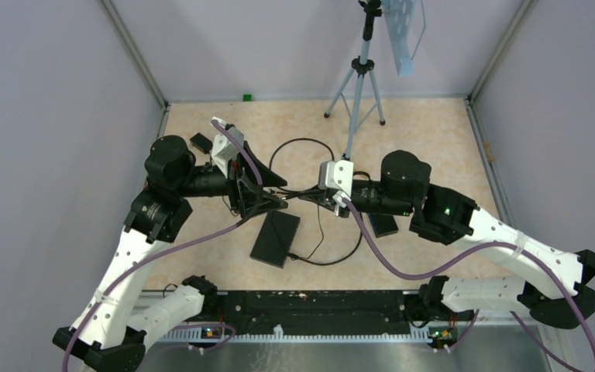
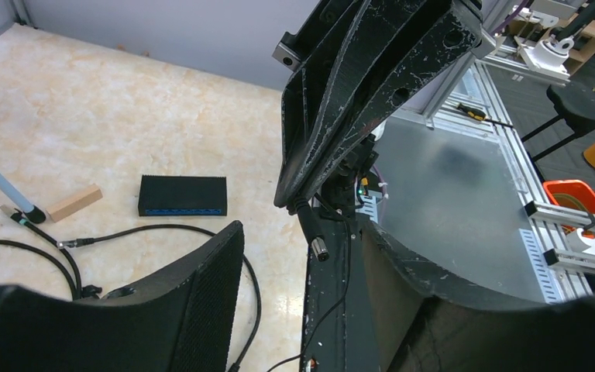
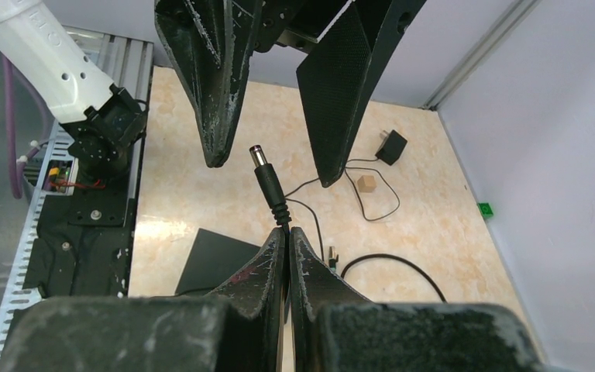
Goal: Insert the plug into the switch port
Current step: Pick up the connector from the center of the board.
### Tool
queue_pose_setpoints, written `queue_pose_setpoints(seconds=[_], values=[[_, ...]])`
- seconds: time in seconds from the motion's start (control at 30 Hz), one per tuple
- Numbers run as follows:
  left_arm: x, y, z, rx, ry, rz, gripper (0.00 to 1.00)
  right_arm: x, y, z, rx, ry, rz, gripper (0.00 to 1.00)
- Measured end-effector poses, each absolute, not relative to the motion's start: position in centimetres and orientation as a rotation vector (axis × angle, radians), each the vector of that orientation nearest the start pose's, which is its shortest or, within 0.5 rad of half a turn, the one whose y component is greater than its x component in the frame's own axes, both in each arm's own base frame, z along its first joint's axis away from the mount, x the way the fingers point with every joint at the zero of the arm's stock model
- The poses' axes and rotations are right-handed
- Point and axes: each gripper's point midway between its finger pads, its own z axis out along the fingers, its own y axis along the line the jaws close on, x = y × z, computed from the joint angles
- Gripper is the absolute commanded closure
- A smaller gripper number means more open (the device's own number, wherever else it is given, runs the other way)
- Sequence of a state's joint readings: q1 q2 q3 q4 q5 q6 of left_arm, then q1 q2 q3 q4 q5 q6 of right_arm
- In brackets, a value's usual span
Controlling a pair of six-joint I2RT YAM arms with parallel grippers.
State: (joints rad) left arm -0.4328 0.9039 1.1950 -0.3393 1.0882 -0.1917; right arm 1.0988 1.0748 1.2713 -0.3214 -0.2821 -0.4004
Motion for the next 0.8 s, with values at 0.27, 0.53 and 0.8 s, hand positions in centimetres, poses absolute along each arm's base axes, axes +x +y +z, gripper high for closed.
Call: queue_pose_setpoints(seconds=[0.27, 0.53, 0.8], values=[[13.47, -23.75, 39.99, 1.061, 1.421, -1.334, 0.41, 13.55, 33.9, 38.44, -1.338, 1.122, 0.758, 1.0], [13.86, -23.95, 39.68, 1.054, 1.441, -1.345, 0.65, 13.6, 34.01, 38.88, -1.326, 1.108, 0.761, 1.0], [13.79, -23.97, 39.68, 1.052, 1.445, -1.351, 0.84, 13.63, 33.99, 38.87, -1.325, 1.109, 0.759, 1.0]])
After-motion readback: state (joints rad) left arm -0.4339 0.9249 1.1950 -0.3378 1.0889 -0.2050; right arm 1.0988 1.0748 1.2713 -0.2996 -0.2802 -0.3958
